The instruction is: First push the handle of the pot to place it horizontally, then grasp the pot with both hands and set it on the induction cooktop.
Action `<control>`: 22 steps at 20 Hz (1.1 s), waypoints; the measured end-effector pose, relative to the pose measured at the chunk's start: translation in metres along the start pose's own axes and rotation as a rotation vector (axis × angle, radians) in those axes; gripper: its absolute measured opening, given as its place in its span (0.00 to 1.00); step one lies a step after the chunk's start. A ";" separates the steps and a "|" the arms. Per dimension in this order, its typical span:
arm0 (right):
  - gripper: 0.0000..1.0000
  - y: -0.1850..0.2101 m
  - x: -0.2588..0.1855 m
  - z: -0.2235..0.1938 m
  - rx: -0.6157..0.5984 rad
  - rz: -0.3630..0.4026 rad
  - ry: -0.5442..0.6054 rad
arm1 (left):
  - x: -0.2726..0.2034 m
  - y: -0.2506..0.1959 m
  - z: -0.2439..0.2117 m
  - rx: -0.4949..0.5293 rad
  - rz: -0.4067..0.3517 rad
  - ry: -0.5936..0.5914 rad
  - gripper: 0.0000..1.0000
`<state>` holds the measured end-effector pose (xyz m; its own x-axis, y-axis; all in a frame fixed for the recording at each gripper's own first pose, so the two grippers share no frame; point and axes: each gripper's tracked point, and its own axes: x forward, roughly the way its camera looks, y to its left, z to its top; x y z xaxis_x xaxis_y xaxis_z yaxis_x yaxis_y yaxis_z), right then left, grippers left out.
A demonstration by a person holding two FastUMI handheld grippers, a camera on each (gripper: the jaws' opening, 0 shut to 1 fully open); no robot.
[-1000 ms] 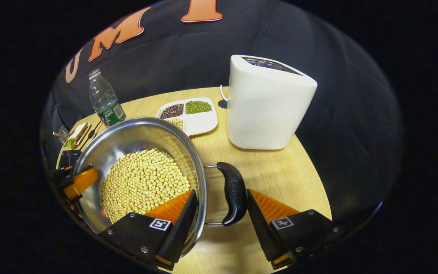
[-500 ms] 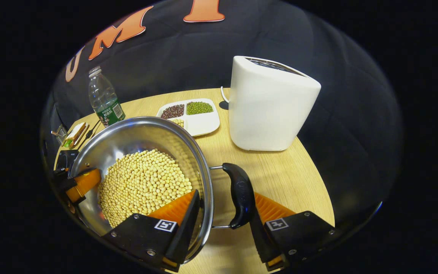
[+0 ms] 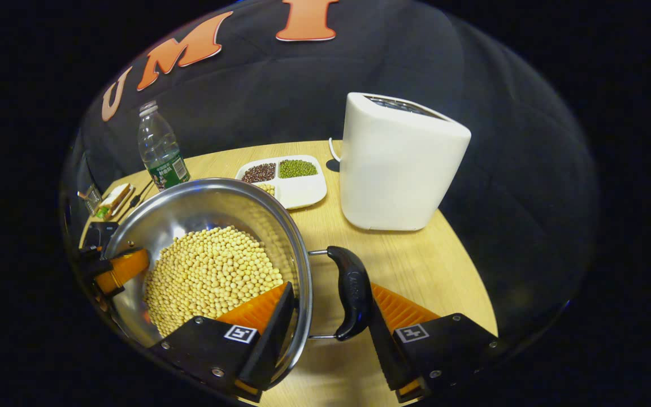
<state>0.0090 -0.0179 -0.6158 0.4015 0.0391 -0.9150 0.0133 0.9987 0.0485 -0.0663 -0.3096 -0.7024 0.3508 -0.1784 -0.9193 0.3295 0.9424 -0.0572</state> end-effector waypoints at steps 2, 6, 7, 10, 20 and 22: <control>0.79 0.000 -0.001 0.005 -0.039 -0.029 -0.019 | 0.000 0.000 0.000 0.002 -0.002 0.000 0.79; 0.82 0.005 0.004 0.007 -0.021 -0.014 -0.009 | 0.001 0.001 0.002 0.013 -0.002 0.001 0.76; 0.80 0.004 0.003 0.008 -0.024 -0.018 -0.008 | 0.001 0.001 0.001 0.016 -0.001 -0.001 0.78; 0.75 0.005 0.002 0.007 -0.015 -0.003 0.012 | 0.001 0.001 0.002 0.021 -0.003 0.000 0.76; 0.60 0.017 -0.008 0.000 -0.014 0.003 -0.009 | -0.016 0.008 0.004 -0.034 0.005 -0.011 0.77; 0.60 0.012 -0.017 0.002 -0.001 0.010 -0.030 | -0.037 0.016 0.013 -0.016 0.009 -0.050 0.77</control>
<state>0.0041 -0.0064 -0.5984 0.4292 0.0483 -0.9019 0.0083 0.9983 0.0574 -0.0625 -0.2920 -0.6647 0.3972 -0.1832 -0.8993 0.3121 0.9485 -0.0553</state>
